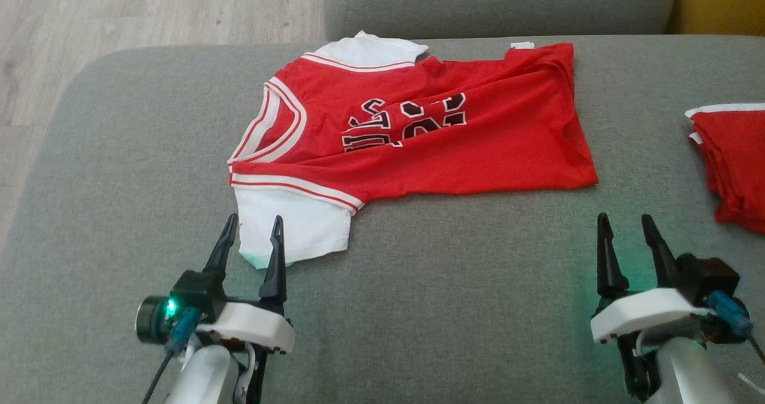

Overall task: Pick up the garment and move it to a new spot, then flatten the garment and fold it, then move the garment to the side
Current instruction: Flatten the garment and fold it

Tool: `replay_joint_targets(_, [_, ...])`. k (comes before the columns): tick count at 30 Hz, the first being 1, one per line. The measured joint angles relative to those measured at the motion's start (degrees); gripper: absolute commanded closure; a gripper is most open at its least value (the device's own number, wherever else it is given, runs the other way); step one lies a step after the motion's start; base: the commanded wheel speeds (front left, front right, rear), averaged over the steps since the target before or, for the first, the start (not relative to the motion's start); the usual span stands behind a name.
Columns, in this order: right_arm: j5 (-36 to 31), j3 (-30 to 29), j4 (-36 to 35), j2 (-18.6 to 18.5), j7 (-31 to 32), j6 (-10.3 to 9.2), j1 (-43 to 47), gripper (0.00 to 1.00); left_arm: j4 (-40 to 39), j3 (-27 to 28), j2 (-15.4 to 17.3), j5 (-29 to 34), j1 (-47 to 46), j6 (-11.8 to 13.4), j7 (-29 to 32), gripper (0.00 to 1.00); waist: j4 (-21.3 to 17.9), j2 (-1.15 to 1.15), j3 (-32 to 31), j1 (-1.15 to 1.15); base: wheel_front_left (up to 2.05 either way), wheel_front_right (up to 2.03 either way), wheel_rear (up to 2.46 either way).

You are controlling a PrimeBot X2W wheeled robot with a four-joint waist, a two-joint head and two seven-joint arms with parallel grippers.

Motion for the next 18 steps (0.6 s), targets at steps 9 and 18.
replay_joint_targets(9, [1.2, 1.0, -3.8, 0.2, 0.0, 0.0, 0.3, 0.0, 5.1, 1.5, 0.5, -0.1, -0.2, 1.1, 1.0, 0.0, -1.2, 0.0, 0.5, 0.01, 0.0, 0.0, 0.0])
replay_joint_targets(18, [1.7, 2.0, -4.4, 0.2, 0.0, 0.0, 0.3, 0.0, 14.7, 2.5, 2.3, -0.6, -5.5, 2.6, 6.5, 0.0, -2.6, 0.0, 3.3, 0.02, 0.0, 0.0, 0.0])
